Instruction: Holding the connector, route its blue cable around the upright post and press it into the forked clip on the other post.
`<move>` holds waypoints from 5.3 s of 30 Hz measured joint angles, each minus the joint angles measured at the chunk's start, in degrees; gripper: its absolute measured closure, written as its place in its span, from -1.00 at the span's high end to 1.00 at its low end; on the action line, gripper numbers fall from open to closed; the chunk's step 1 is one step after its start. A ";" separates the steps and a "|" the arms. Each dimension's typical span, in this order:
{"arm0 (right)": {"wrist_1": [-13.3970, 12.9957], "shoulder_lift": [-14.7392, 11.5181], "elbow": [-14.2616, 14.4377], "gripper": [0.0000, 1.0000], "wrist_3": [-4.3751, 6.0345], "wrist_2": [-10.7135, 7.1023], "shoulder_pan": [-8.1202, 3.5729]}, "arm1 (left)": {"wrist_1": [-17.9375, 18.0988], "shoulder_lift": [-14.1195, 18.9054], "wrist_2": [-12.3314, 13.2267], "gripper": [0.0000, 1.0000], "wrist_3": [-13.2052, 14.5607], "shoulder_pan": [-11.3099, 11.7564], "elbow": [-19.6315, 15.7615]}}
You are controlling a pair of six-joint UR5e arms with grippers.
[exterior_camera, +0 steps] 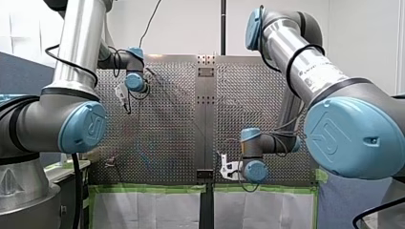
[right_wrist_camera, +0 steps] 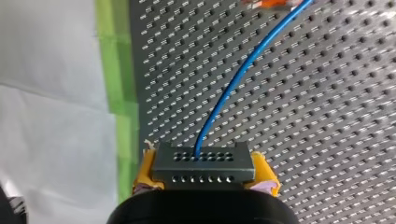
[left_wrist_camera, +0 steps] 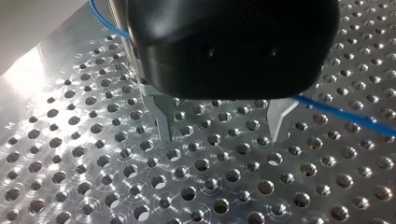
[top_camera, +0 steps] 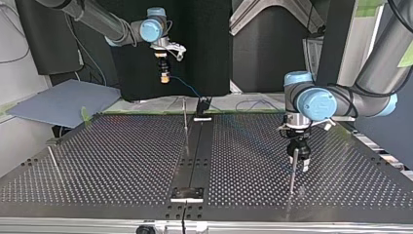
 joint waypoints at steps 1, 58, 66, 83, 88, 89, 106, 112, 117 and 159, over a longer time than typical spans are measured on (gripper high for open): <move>-0.65 0.65 0.13 -1.00 0.11 -0.01 -0.26 | -0.04 0.00 -0.05 0.98 0.08 -0.02 0.00; -11.36 20.60 -4.34 -1.00 0.36 -3.32 -6.83 | -0.37 0.00 -0.21 0.98 0.58 -0.16 0.00; -8.04 16.55 -4.31 -1.00 0.36 -3.98 -7.24 | -0.48 0.00 -0.21 0.98 0.61 -0.16 0.00; -4.06 7.21 -4.32 -1.00 -0.09 -7.09 -7.45 | -0.55 0.00 -0.19 0.98 0.62 -0.23 0.00; -3.85 4.36 -4.32 -1.00 -0.34 -8.03 -7.45 | -0.63 0.00 -0.25 0.98 0.62 -0.24 0.00; -3.76 3.84 -4.31 -1.00 -0.60 -8.33 -7.45 | -0.64 0.00 -0.34 0.98 0.63 -0.24 0.00; -3.90 1.59 -2.92 -1.00 -2.76 -9.64 -7.78 | -0.95 0.00 -1.09 0.98 1.05 -0.25 0.00; -3.22 1.71 -2.37 -1.00 -4.57 -9.59 -7.81 | -1.84 0.00 -1.84 0.98 1.32 -0.26 0.00; -2.82 1.76 -2.35 -1.00 -4.85 -9.60 -7.85 | -2.86 0.00 -2.13 0.98 0.16 -0.32 0.00; -2.64 1.77 -2.33 -1.00 -5.04 -9.51 -7.81 | 1.41 -4.51 4.80 0.98 -18.56 1.93 -1.77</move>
